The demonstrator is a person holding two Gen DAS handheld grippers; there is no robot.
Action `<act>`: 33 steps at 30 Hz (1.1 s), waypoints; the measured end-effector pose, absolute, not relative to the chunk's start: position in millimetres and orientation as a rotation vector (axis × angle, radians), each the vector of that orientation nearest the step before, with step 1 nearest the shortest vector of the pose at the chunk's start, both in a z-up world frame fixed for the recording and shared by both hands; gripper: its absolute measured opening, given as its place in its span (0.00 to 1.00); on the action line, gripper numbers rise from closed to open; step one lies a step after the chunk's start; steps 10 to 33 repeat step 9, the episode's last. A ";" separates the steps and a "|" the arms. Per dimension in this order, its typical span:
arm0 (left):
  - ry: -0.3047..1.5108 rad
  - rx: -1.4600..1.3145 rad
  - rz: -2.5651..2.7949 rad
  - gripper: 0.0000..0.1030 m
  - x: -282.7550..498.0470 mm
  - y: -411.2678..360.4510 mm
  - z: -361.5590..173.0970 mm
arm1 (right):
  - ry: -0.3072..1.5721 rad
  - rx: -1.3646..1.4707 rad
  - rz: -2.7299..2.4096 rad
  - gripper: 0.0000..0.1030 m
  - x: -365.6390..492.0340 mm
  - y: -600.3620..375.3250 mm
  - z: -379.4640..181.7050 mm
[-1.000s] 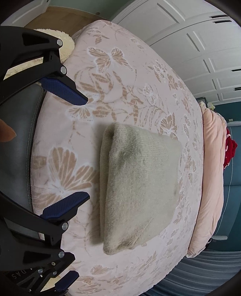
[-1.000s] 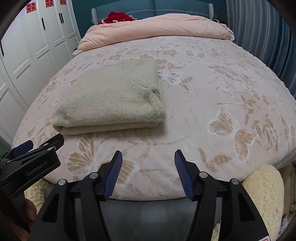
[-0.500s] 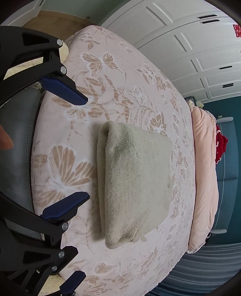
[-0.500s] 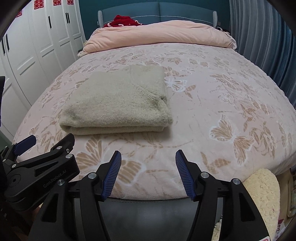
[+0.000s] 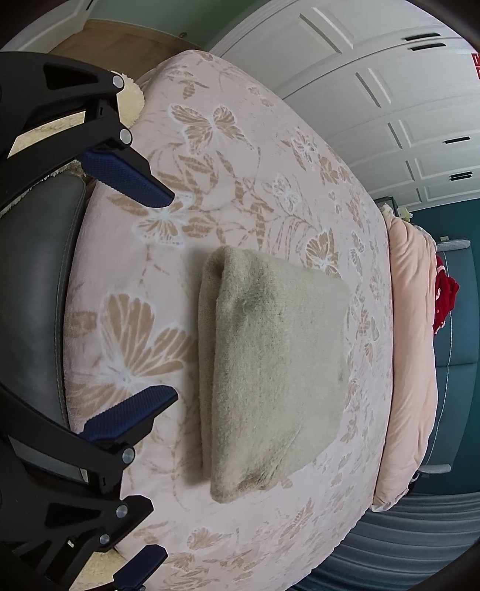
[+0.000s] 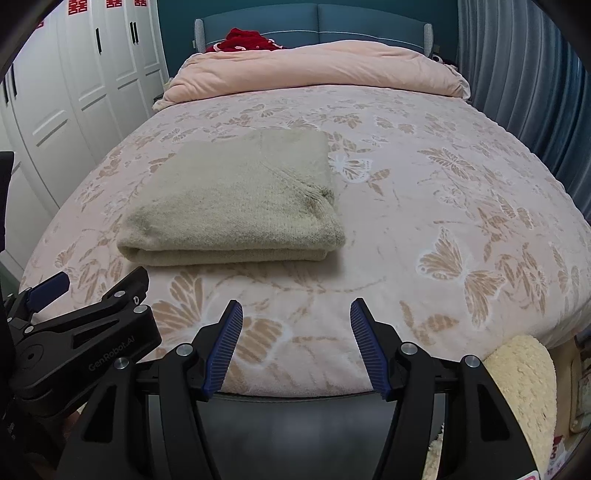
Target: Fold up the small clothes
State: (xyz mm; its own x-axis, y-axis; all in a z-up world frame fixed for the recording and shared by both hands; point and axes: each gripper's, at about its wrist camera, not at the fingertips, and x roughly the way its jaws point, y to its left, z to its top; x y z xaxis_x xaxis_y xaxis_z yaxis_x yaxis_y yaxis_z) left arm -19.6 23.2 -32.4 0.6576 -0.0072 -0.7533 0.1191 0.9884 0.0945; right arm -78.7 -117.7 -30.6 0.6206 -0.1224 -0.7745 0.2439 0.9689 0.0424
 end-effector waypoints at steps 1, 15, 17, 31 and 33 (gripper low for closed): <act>0.847 0.137 -0.074 0.92 -19.8 23.5 -32.0 | 0.875 0.149 -0.211 0.58 -78.7 -118.1 -30.5; 0.837 0.136 -0.069 0.90 -20.8 22.8 -30.4 | 0.873 0.144 -0.231 0.58 -79.3 -111.8 -30.1; 0.837 0.136 -0.069 0.90 -20.8 22.8 -30.4 | 0.873 0.144 -0.231 0.58 -79.3 -111.8 -30.1; 0.837 0.136 -0.069 0.90 -20.8 22.8 -30.4 | 0.873 0.144 -0.231 0.58 -79.3 -111.8 -30.1; 0.837 0.136 -0.069 0.90 -20.8 22.8 -30.4 | 0.873 0.144 -0.231 0.58 -79.3 -111.8 -30.1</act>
